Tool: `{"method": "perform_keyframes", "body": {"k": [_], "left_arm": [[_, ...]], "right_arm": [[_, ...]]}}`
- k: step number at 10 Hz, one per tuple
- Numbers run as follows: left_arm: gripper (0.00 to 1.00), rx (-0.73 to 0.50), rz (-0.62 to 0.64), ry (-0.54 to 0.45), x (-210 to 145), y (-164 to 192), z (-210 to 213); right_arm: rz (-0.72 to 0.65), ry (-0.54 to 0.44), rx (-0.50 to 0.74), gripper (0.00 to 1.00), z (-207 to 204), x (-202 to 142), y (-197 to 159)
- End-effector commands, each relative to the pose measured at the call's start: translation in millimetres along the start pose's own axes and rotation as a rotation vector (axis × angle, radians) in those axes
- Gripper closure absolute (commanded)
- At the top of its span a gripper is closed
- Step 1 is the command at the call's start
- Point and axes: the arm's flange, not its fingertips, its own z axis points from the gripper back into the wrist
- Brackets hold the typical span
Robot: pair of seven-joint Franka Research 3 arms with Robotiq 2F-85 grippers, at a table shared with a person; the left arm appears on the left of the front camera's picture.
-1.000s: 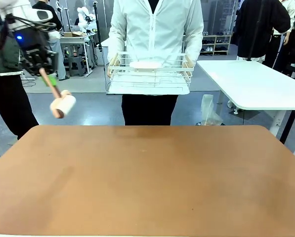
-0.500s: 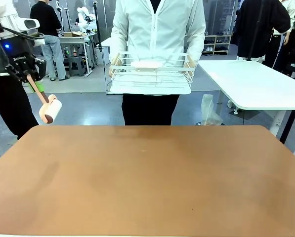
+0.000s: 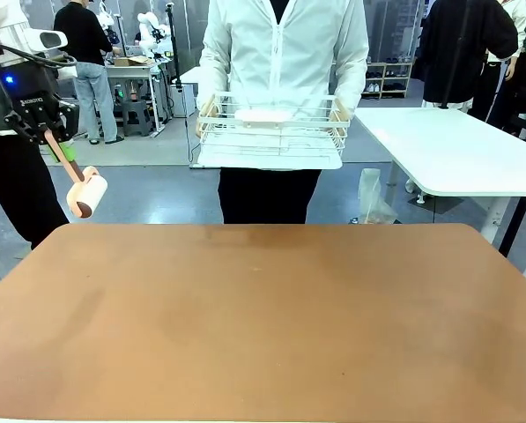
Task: Clean the table.
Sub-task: Clean the table with the Lint Roller when the human lifts the Dish drying rack, then place the Lint Roller down when the Dish drying rack is positioned in the middle of the table.
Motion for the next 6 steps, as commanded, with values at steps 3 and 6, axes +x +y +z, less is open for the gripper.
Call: {"method": "perform_keyframes", "body": {"k": [3, 6], "left_arm": [[0.79, -0.002, -0.015, 0.015, 0.8, 2.9, 5.0], [0.79, -0.002, -0.015, 0.015, 0.8, 2.9, 5.0]], "right_arm": [[0.014, -0.003, 0.007, 0.0, 0.3, -0.2, 2.6], [0.014, -0.003, 0.007, 0.0, 0.3, -0.2, 2.6]]}}
